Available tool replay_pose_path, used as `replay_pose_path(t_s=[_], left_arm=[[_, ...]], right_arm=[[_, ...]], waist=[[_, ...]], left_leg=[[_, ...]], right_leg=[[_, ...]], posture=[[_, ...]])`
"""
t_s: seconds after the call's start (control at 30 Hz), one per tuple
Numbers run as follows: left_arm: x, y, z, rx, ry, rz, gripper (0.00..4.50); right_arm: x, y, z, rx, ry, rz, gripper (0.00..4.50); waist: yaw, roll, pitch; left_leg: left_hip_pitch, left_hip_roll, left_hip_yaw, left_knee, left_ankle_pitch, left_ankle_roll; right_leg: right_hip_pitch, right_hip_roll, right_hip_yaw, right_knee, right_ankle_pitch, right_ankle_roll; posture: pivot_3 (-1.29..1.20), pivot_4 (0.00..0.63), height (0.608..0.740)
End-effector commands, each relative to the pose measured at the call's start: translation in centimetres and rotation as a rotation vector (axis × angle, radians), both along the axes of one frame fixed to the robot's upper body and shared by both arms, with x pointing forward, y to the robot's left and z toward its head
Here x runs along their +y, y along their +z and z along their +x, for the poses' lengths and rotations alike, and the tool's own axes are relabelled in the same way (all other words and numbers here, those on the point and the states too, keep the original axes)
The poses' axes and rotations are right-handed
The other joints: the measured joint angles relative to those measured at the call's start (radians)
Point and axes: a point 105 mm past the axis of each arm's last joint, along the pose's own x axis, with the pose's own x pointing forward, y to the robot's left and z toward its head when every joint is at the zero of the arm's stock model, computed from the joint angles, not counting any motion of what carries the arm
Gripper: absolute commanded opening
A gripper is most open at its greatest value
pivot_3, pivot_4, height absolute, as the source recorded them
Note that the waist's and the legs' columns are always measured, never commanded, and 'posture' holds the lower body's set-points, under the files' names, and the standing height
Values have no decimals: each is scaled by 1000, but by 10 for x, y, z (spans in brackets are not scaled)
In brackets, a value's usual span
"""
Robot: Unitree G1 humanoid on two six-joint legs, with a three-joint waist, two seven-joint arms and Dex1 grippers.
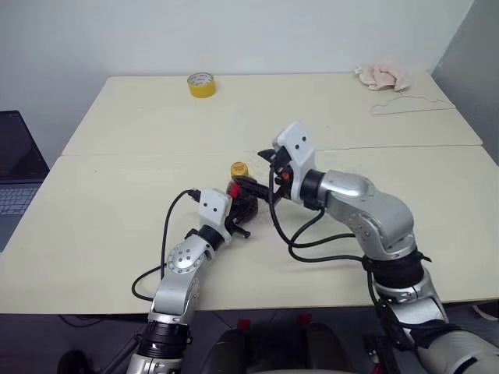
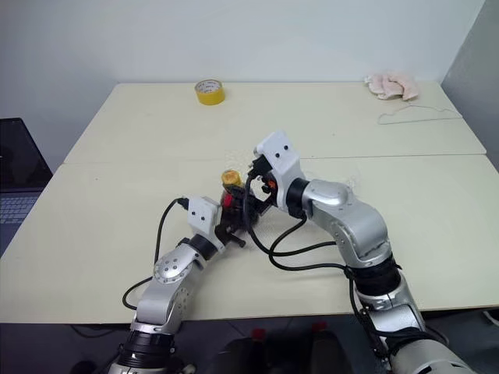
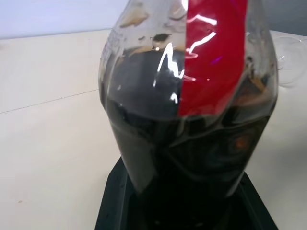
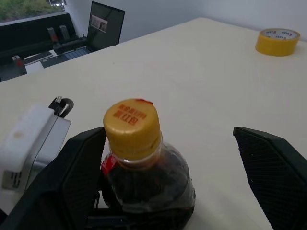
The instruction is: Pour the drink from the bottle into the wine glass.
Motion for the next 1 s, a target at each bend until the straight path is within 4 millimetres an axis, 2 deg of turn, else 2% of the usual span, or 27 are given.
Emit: replay_pose_path(t_s=[0.03, 0.4, 0.67, 1.0], left_arm=[[4, 16, 0, -62, 8, -9, 755], [6, 17, 1, -64, 15, -3, 755], [5, 16, 0, -64, 11, -4, 755], [4, 16, 1, -64, 14, -2, 752]], right_arm=[[-5, 17, -6, -65, 20, 34, 4500], [11, 29, -37, -116, 231, 76, 4500], [22, 29, -19, -120, 153, 71, 4500], [34, 31, -14, -123, 140, 79, 4500]], waist=[[0, 0, 0], [1, 0, 0], [1, 0, 0], [0, 0, 0]], left_leg=[[0, 0, 0, 0, 0, 0], [0, 0, 0, 0, 0, 0], [0, 0, 0, 0, 0, 0], [0, 0, 0, 0, 0, 0]], right_leg=[[0, 0, 0, 0, 0, 0], [0, 0, 0, 0, 0, 0], [0, 0, 0, 0, 0, 0], [0, 0, 0, 0, 0, 0]], posture=[[0, 150, 740], [0, 150, 740], [0, 150, 740], [0, 150, 740]])
